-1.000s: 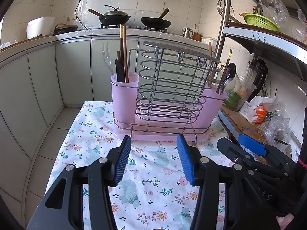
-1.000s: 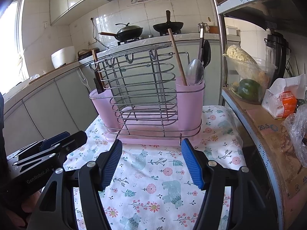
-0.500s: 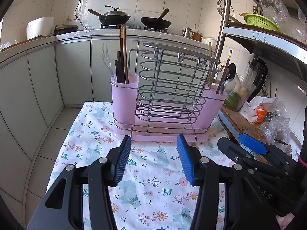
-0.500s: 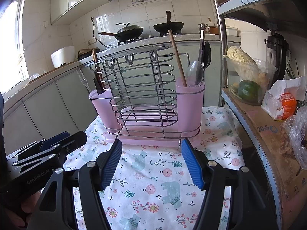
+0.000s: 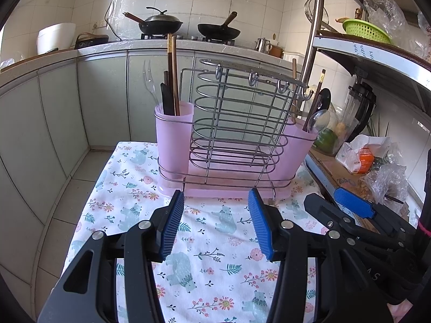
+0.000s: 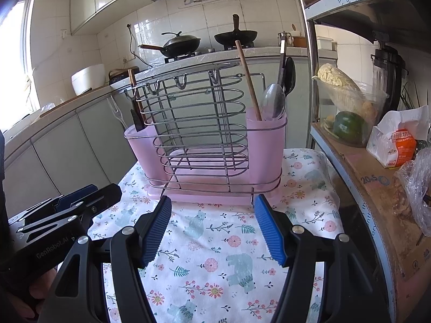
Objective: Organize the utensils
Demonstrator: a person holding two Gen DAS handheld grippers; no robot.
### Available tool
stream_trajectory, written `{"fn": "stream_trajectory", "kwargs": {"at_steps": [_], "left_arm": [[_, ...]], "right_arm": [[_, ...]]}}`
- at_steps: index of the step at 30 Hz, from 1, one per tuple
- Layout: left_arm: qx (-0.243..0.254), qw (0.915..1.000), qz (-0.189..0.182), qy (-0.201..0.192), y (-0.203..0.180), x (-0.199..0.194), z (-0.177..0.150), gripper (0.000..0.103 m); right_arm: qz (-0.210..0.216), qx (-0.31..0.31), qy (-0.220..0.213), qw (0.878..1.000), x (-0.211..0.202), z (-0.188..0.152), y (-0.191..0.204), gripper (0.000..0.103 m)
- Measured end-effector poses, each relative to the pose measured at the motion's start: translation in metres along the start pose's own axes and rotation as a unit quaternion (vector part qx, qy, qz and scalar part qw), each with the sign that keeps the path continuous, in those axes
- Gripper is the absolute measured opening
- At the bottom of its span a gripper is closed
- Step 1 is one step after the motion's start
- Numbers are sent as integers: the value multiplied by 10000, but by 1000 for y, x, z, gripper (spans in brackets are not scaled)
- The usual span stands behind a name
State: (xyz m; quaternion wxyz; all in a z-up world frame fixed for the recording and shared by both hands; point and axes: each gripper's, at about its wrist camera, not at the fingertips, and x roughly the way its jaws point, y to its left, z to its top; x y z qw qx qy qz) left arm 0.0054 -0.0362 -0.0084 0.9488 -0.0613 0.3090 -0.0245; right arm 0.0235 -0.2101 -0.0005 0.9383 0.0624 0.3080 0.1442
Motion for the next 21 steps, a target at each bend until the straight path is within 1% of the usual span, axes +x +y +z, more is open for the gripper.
{"fn": "stream_trajectory", "kwargs": {"at_steps": [21], "left_arm": [[2,10000,-4,20,1,0,0,50]], "right_arm": [[3,-23,32,10000,2,-2,1,63]]}}
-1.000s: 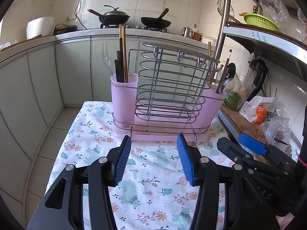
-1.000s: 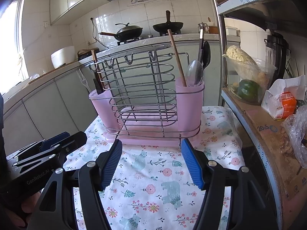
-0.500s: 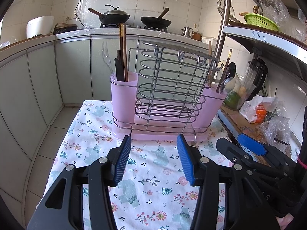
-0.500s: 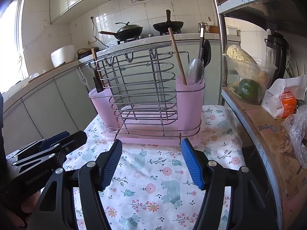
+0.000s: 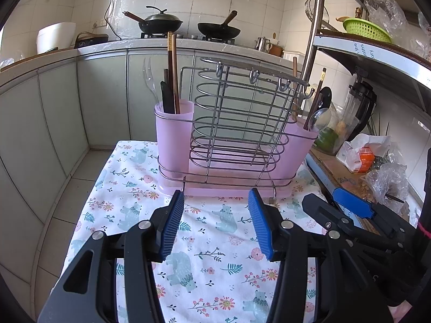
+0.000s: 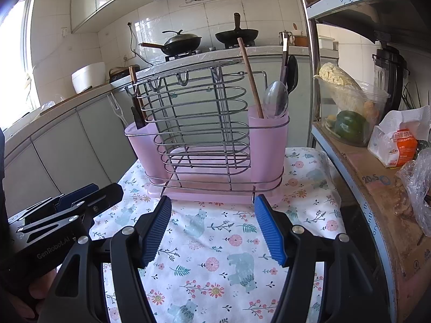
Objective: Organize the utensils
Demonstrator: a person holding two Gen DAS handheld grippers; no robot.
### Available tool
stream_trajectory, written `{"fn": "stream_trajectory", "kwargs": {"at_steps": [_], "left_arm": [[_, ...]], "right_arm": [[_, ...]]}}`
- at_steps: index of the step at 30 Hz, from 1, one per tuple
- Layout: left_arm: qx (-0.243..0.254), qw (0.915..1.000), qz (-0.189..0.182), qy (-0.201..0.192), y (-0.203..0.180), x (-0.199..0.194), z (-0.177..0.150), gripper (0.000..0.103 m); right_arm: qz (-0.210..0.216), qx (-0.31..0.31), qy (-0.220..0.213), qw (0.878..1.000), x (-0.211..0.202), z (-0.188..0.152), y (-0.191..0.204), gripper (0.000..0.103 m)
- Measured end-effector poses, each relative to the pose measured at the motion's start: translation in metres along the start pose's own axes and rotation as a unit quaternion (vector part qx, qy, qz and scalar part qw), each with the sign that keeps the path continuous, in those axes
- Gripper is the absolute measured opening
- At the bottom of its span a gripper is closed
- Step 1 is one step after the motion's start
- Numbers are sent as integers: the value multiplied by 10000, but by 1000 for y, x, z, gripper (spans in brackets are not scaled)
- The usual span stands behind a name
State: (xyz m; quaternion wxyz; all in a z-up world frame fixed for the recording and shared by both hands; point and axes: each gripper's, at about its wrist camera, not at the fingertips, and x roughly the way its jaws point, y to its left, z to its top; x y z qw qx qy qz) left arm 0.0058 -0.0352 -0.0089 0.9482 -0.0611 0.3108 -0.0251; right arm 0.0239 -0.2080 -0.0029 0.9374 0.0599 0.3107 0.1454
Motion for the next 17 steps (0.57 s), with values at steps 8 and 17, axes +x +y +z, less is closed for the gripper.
{"fn": "stream_trajectory", "kwargs": {"at_steps": [8,17], "left_arm": [[-1,10000,5,34,0,5,-2,50],[-103,9997,69,217,12,19,-2,50]], "right_arm": [[-4,-1,50,10000,5,-1,-1,63],[-31,44,171,9998,15,-5,-8,63]]}}
